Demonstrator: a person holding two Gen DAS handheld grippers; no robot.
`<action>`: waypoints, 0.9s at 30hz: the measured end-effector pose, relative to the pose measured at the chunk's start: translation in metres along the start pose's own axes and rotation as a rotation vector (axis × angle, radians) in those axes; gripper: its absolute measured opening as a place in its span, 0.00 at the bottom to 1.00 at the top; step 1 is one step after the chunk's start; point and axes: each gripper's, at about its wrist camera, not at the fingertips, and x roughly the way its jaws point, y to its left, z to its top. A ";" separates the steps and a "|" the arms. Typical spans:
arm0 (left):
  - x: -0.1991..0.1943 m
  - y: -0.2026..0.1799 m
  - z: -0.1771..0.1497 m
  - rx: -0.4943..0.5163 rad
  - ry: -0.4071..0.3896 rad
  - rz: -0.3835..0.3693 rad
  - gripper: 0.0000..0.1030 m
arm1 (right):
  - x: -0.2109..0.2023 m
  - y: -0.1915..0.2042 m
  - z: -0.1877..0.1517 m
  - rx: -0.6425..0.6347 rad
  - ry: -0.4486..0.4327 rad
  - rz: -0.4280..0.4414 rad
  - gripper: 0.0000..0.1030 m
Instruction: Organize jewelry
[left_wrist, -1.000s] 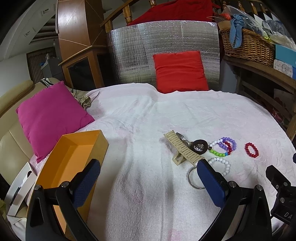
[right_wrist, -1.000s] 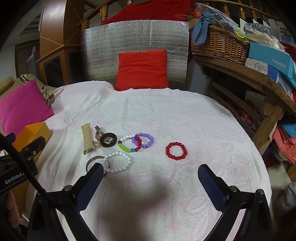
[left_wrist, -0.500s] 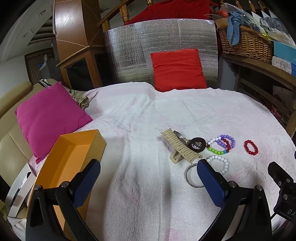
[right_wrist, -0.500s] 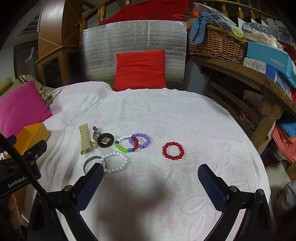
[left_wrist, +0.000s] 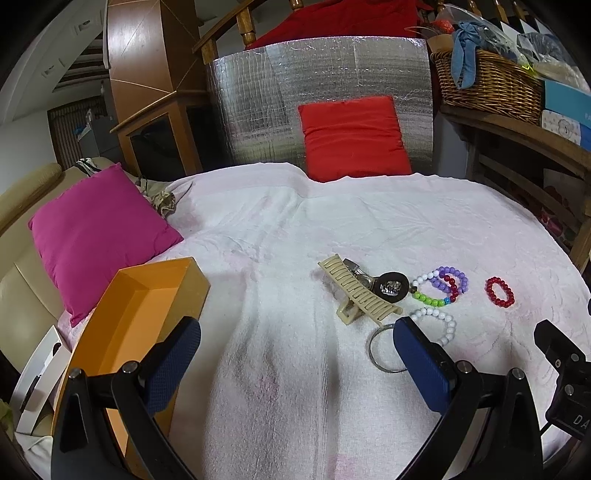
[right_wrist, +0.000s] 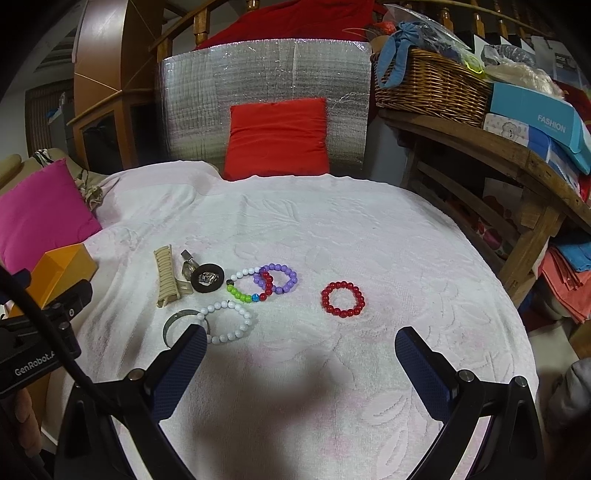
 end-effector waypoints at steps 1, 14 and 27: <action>0.000 0.000 0.000 0.000 0.001 -0.002 1.00 | 0.000 0.000 0.000 0.000 0.000 0.000 1.00; 0.010 0.000 -0.001 -0.009 0.034 -0.026 1.00 | 0.003 -0.004 -0.001 0.001 0.003 -0.007 1.00; 0.063 0.010 0.014 -0.103 0.134 -0.135 1.00 | 0.026 -0.032 0.014 0.051 0.010 0.023 1.00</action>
